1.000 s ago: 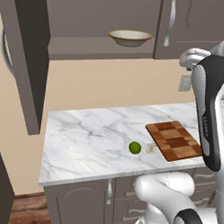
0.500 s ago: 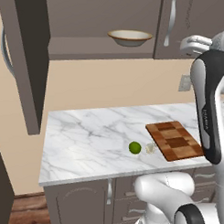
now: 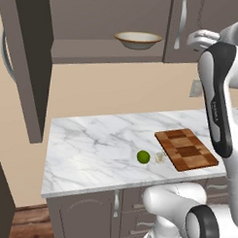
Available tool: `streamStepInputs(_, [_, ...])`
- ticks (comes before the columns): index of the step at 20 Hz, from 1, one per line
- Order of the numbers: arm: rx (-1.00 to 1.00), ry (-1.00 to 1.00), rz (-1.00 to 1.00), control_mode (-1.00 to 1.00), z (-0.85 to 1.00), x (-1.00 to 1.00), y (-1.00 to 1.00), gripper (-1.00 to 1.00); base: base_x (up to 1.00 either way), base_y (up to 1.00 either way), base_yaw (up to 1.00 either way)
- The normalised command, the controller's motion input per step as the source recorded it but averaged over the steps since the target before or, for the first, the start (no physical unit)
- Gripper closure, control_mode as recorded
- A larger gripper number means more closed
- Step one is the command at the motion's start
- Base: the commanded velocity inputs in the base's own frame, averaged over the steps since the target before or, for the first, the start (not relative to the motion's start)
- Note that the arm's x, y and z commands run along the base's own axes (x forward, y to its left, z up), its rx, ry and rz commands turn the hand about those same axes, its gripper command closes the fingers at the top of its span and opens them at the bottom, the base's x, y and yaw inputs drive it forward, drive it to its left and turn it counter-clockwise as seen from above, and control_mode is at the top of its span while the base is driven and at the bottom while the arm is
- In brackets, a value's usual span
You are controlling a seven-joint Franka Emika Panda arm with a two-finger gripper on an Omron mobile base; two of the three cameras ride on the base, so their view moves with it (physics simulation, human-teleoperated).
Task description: Open the cabinet. Place the bowl and condiment on the counter. Then place the lime and garlic on the cutting board.
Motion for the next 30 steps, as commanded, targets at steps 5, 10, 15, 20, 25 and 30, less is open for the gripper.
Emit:
streamStepInputs(5, [0.00, -0.13, 0.00, -1.00, 0.13, 0.53, -0.01, -1.00, 0.00, 0.00, 0.00])
streamStepInputs(10, [0.00, -0.13, 0.00, -1.00, 0.05, 0.50, -0.04, -1.00, 0.00, 0.00, 0.00])
streamStepInputs(15, [0.00, -0.08, 0.00, -1.00, 0.04, 0.49, -0.10, -1.00, 0.00, 0.00, 0.00])
streamStepInputs(20, [0.00, 0.02, 0.00, -1.00, 0.28, 0.37, -0.22, -1.00, 0.00, 0.00, 0.00])
streamStepInputs(25, [0.00, 0.08, 0.00, -1.00, 0.27, 0.36, -0.20, -1.00, 0.00, 0.00, 0.00])
streamStepInputs(30, [0.02, 0.18, 0.04, -1.00, -0.02, 0.07, 0.00, -1.00, 0.00, 0.00, 0.00])
